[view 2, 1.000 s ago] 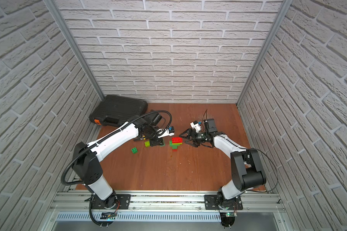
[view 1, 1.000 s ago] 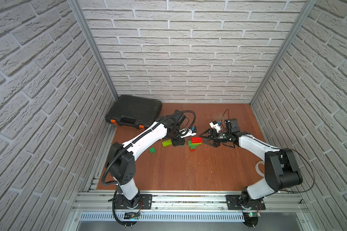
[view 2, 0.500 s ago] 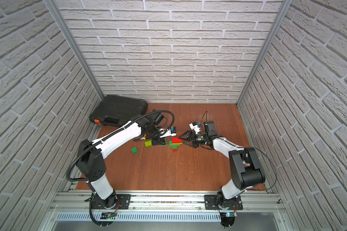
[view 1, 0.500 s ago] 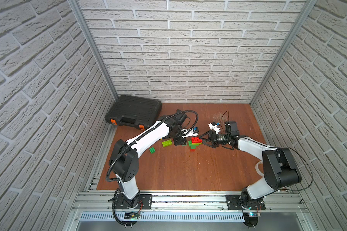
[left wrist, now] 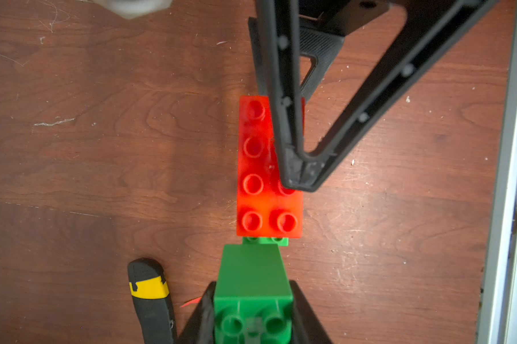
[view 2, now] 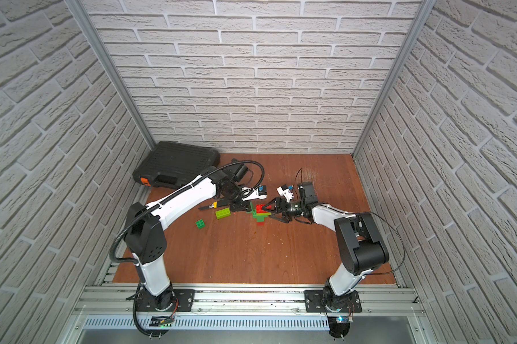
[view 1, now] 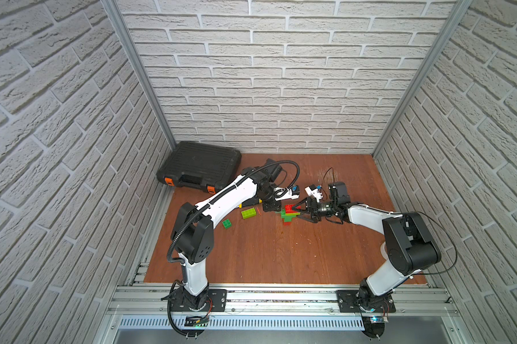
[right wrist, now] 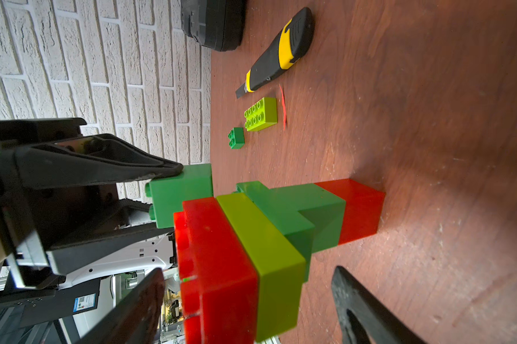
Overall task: Assemble a spoon with lego
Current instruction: Assemble the lego brick with the lego brick.
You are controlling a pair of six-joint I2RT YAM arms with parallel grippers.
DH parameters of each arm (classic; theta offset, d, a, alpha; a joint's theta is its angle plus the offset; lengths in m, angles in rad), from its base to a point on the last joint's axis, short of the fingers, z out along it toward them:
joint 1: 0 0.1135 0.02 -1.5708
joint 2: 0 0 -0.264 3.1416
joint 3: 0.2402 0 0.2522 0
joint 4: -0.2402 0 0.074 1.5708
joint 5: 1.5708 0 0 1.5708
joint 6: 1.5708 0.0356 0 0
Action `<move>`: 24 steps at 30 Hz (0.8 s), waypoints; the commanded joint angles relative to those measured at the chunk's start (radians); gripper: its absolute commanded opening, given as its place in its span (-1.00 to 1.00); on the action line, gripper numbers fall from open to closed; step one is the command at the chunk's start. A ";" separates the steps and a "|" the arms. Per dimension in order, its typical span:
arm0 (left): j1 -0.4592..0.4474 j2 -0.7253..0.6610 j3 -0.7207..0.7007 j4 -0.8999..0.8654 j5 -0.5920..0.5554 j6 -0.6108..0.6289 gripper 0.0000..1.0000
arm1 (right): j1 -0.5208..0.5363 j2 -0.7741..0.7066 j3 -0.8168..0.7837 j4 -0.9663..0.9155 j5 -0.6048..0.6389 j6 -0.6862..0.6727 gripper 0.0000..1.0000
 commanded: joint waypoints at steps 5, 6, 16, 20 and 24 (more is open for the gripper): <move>-0.007 0.040 0.049 -0.041 0.032 0.022 -0.89 | 0.006 0.015 0.024 0.042 -0.020 0.002 0.74; -0.007 0.041 0.051 -0.042 0.034 0.021 -0.89 | 0.005 0.018 0.026 0.039 -0.018 0.000 0.74; -0.014 0.060 0.066 -0.068 0.044 0.031 -0.90 | 0.007 0.048 0.023 0.046 -0.010 -0.001 0.74; -0.018 0.067 0.072 -0.089 0.054 0.035 -0.90 | 0.008 0.055 0.024 0.046 -0.008 -0.002 0.73; -0.020 0.082 0.083 -0.098 0.056 0.033 -0.90 | 0.008 0.061 0.026 0.047 -0.009 -0.001 0.73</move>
